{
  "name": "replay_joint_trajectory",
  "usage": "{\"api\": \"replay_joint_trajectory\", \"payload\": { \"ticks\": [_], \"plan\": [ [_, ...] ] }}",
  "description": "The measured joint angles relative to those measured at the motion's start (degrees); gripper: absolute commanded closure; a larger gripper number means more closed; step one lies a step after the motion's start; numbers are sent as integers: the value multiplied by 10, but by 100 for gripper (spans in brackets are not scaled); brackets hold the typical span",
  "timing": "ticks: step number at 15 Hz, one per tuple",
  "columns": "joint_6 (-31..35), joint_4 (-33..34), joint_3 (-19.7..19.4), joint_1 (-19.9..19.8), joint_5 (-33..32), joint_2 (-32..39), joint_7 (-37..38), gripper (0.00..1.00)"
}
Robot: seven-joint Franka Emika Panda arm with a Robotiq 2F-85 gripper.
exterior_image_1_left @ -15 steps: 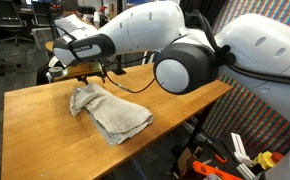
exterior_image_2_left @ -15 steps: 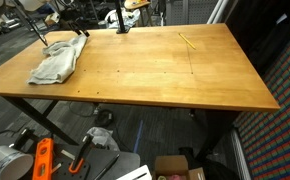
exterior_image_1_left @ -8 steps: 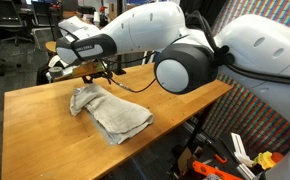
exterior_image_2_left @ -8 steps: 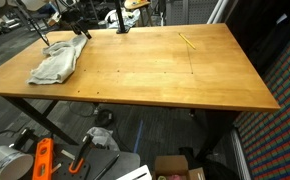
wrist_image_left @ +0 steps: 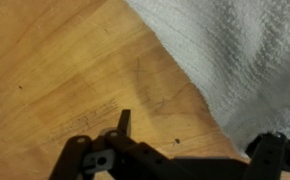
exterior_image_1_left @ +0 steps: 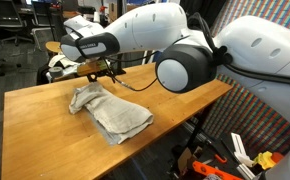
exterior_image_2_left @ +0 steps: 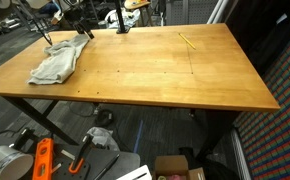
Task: Fold the white towel in half
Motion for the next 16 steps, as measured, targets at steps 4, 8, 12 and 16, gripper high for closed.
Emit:
{"api": "replay_joint_trajectory", "payload": {
  "ticks": [4,8,12,16],
  "plan": [
    [0,16,2,-19,14,7,12,0],
    [0,29,3,-28,31,16,27,0],
    [0,39,3,-34,40,23,40,0],
    [-1,48,3,-44,55,28,56,0]
  ]
}}
